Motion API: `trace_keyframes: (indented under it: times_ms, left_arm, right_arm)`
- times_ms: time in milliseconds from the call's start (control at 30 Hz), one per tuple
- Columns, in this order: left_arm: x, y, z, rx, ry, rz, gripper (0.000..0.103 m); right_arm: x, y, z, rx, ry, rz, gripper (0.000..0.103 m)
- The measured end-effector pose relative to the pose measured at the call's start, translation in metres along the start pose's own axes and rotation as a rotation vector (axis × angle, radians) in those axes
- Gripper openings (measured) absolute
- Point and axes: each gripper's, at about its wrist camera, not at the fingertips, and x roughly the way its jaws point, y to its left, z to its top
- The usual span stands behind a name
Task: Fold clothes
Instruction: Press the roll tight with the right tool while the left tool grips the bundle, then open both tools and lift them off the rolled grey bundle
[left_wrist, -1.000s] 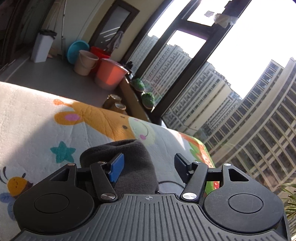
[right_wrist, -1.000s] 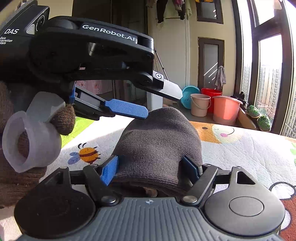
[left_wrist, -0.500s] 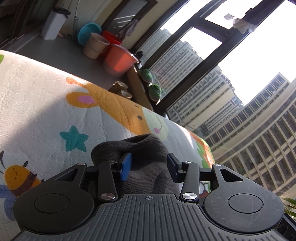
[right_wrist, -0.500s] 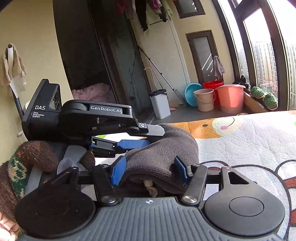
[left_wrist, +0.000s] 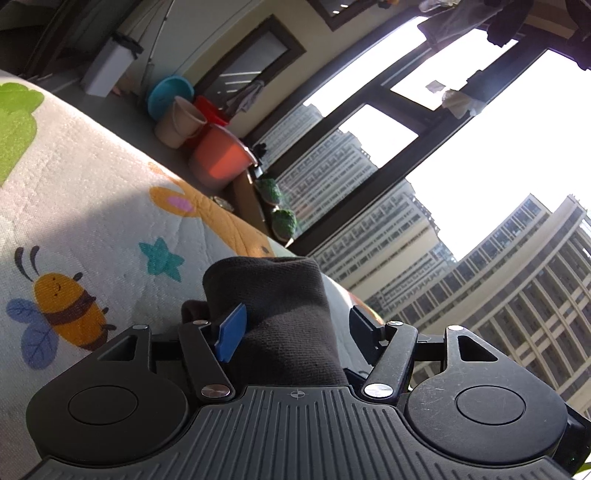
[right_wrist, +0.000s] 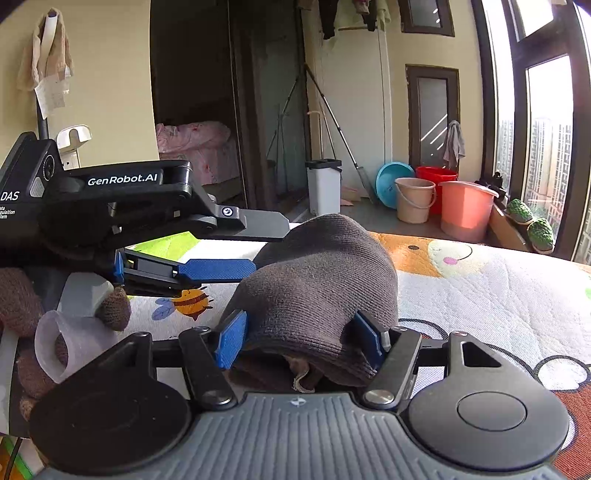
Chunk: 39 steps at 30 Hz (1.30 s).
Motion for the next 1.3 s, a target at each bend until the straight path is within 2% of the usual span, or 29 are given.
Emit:
trace_keyframes:
  times_ms: [67,200,300,367,467,567,600,733,867,933,1067,1133,1200,1233,1267,1300]
  left_arm:
    - [0.001,0.004,0.002,-0.010,0.000,-0.019,0.067]
    - [0.005,0.015,0.003,-0.034,0.000,-0.052,0.068]
    - [0.004,0.025,0.004,-0.076,0.003,-0.083,0.068]
    - [0.004,0.031,0.004,-0.109,0.004,-0.110,0.068]
    - [0.005,0.039,0.003,-0.145,0.004,-0.141,0.068]
    - [0.006,0.044,0.002,-0.159,0.007,-0.151,0.067]
    - [0.007,0.045,0.001,-0.163,0.009,-0.153,0.065]
    - [0.009,0.050,0.001,-0.193,0.004,-0.181,0.068]
    - [0.009,0.056,0.000,-0.226,-0.001,-0.194,0.071]
    - [0.009,0.057,0.000,-0.229,-0.008,-0.182,0.071]
    - [0.010,0.052,-0.001,-0.191,-0.024,-0.127,0.072]
    - [0.010,0.047,-0.001,-0.154,-0.030,-0.088,0.077]
    - [0.010,0.044,-0.001,-0.128,-0.029,-0.012,0.095]
    - [0.010,0.044,-0.001,-0.115,-0.027,0.036,0.087]
    - [0.010,0.043,-0.001,-0.103,-0.025,0.082,0.086]
    - [0.006,0.040,-0.001,-0.100,-0.034,0.094,0.090]
  right_arm:
    - [-0.004,-0.007,0.008,0.006,0.015,0.010,0.061]
    - [-0.003,-0.013,0.027,0.026,-0.039,0.002,0.048]
    - [0.002,-0.018,0.046,0.055,-0.094,-0.013,0.048]
    - [0.016,-0.024,0.058,0.074,-0.119,-0.055,0.048]
    - [0.048,-0.041,0.071,0.188,-0.081,-0.006,0.048]
    - [0.091,-0.059,0.065,0.331,0.061,0.085,0.045]
    - [0.098,-0.065,0.060,0.344,0.076,0.080,0.045]
    - [0.101,-0.067,0.056,0.304,0.068,0.046,0.045]
    - [0.068,-0.054,0.053,0.207,-0.029,-0.008,0.052]
    - [0.052,-0.053,0.043,0.214,-0.049,-0.037,0.057]
    - [0.035,-0.044,0.014,0.281,-0.041,-0.053,0.058]
    - [0.037,-0.033,0.009,0.254,-0.065,-0.082,0.061]
    - [0.040,-0.030,0.011,0.234,-0.066,-0.093,0.063]
    - [0.040,-0.030,0.012,0.231,-0.065,-0.097,0.064]
    - [0.037,-0.030,0.013,0.232,-0.067,-0.104,0.065]
    - [0.031,-0.031,0.013,0.236,-0.076,-0.110,0.069]
